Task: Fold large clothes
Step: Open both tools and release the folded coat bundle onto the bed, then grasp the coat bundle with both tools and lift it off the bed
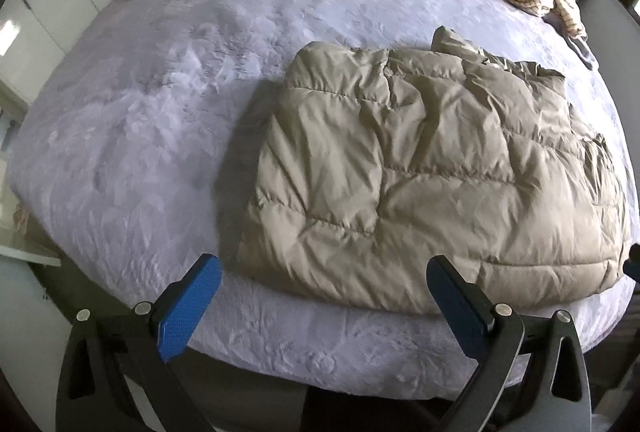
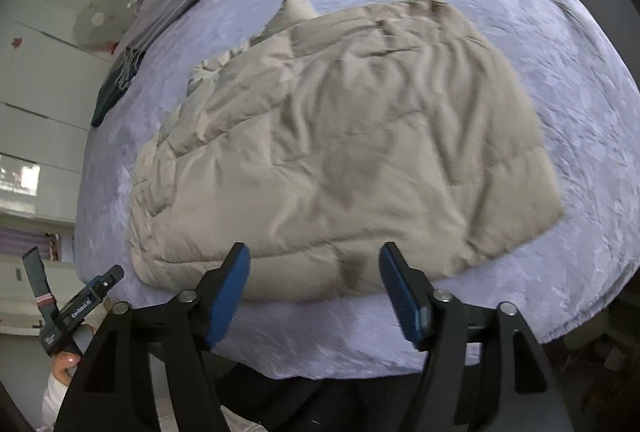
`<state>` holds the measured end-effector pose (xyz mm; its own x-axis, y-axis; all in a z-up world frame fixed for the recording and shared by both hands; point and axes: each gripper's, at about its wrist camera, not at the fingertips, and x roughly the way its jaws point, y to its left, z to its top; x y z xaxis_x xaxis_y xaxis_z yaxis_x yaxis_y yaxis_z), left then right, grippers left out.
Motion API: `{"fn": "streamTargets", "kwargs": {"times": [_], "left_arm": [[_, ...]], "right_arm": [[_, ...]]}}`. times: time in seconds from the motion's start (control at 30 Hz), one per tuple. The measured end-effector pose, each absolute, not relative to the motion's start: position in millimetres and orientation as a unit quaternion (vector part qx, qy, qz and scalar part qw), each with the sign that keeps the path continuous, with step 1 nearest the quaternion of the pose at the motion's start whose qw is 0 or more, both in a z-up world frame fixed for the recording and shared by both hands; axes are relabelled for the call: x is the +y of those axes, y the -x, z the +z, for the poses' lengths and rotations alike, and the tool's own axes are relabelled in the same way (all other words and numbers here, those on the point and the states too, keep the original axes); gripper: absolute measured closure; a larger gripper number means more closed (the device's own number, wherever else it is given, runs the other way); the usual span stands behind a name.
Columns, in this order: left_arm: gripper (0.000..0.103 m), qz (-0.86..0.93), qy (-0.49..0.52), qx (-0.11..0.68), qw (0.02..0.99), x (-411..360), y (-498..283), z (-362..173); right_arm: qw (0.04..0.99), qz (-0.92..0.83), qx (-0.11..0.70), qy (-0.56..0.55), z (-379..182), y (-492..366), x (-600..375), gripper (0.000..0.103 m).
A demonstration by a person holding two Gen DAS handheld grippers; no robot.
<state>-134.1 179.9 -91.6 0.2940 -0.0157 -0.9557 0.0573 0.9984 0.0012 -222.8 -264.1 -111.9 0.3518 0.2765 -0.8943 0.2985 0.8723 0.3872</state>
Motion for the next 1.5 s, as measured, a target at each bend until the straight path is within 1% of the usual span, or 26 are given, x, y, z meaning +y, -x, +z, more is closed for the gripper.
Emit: {"fn": "streamTargets", "kwargs": {"times": [0.33, 0.37, 0.4, 0.43, 0.63, 0.8, 1.03, 1.2, 1.4, 1.5], "left_arm": [[0.000, -0.065, -0.026, 0.602, 0.795, 207.1, 95.0, -102.2], [0.000, -0.068, -0.026, 0.603, 0.794, 209.5, 91.8, -103.8], [0.000, -0.071, -0.026, 0.606, 0.792, 212.4, 87.9, -106.0], [0.000, -0.075, -0.026, 0.608, 0.790, 214.5, 84.5, -108.6], [0.000, -0.098, -0.032, 0.622, 0.776, 220.3, 67.3, -123.0], [0.000, -0.122, -0.016, 0.632, 0.765, 222.6, 56.7, -133.1], [0.000, -0.189, 0.052, 0.655, 0.730, 238.7, 31.7, -152.6], [0.000, -0.248, 0.125, 0.674, 0.684, 254.0, 9.8, -178.2], [0.000, -0.303, 0.198, 0.703, 0.612, 247.8, -6.1, -226.8], [0.000, -0.332, 0.218, 0.697, 0.596, 234.7, -12.9, -235.1]], "right_arm": [[0.779, -0.006, 0.578, -0.245, -115.8, 185.3, -201.6, 0.019], [0.777, -0.008, 0.580, -0.247, -117.9, 182.8, -195.5, 0.017], [0.774, -0.007, 0.582, -0.249, -119.8, 180.7, -190.0, 0.007], [0.772, -0.006, 0.584, -0.250, -121.9, 178.2, -184.4, 0.000], [0.774, -0.015, 0.584, -0.243, -126.9, 166.3, -156.8, 0.000], [0.754, -0.015, 0.607, -0.252, -135.3, 152.6, -144.3, 0.000], [0.742, -0.024, 0.618, -0.256, -150.8, 140.0, -135.5, 0.000], [0.735, -0.029, 0.629, -0.253, -159.8, 135.9, -135.8, 0.000], [0.729, -0.035, 0.635, -0.254, -168.5, 132.9, -135.6, 0.000], [0.727, -0.038, 0.640, -0.246, -171.9, 126.8, -133.0, 0.000]]}}
